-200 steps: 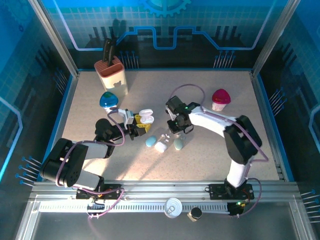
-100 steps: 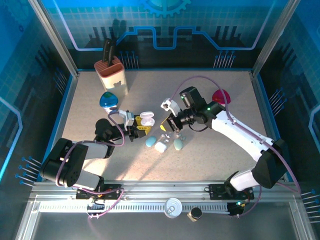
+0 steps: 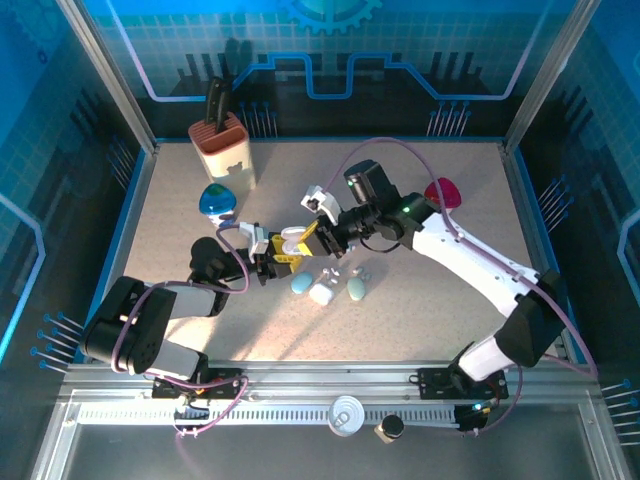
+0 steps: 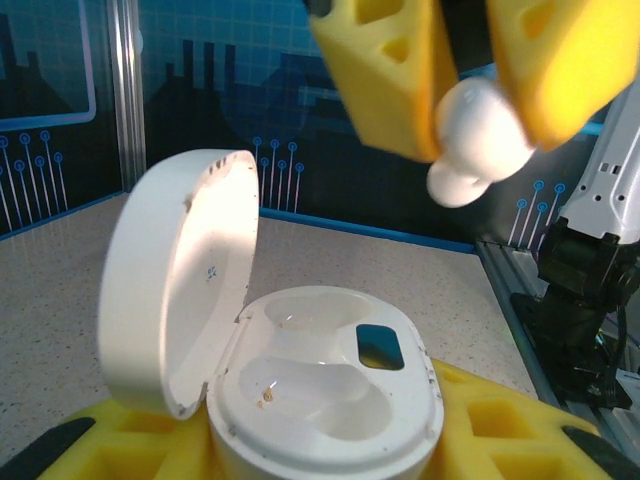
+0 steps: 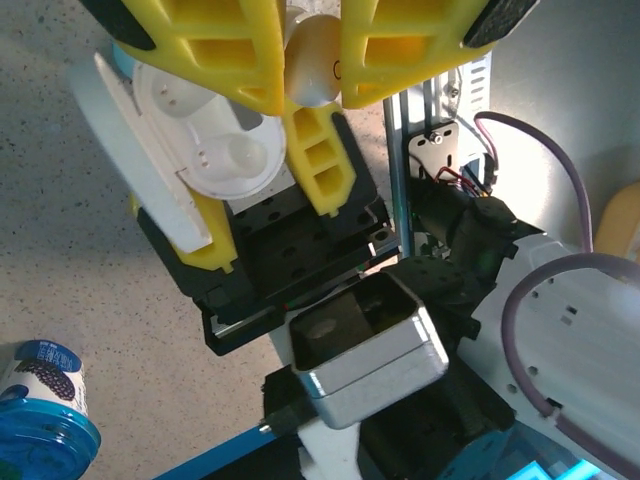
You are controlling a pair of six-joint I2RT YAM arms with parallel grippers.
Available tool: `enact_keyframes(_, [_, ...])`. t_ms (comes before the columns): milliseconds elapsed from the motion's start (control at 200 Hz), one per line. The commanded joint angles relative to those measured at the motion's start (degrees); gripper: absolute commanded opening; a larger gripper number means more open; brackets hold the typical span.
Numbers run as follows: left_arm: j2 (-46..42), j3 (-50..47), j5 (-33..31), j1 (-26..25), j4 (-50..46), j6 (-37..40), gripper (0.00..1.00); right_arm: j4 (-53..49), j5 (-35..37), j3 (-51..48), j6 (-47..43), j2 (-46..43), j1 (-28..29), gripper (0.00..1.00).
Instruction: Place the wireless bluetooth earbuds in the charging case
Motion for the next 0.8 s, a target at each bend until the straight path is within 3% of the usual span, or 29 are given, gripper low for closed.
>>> enact_keyframes(0, [-1.9,0.2,3.1,-0.1,1.9,-0.8,0.38,-0.5,0.0,2.1,-2.0,2.0,0.5,0.15])
enact_keyframes(795, [-2.2,1.7,4.5,-0.1,2.0,-4.8,0.38,0.7,5.3,-1.4,-7.5,3.7,1.1,0.17])
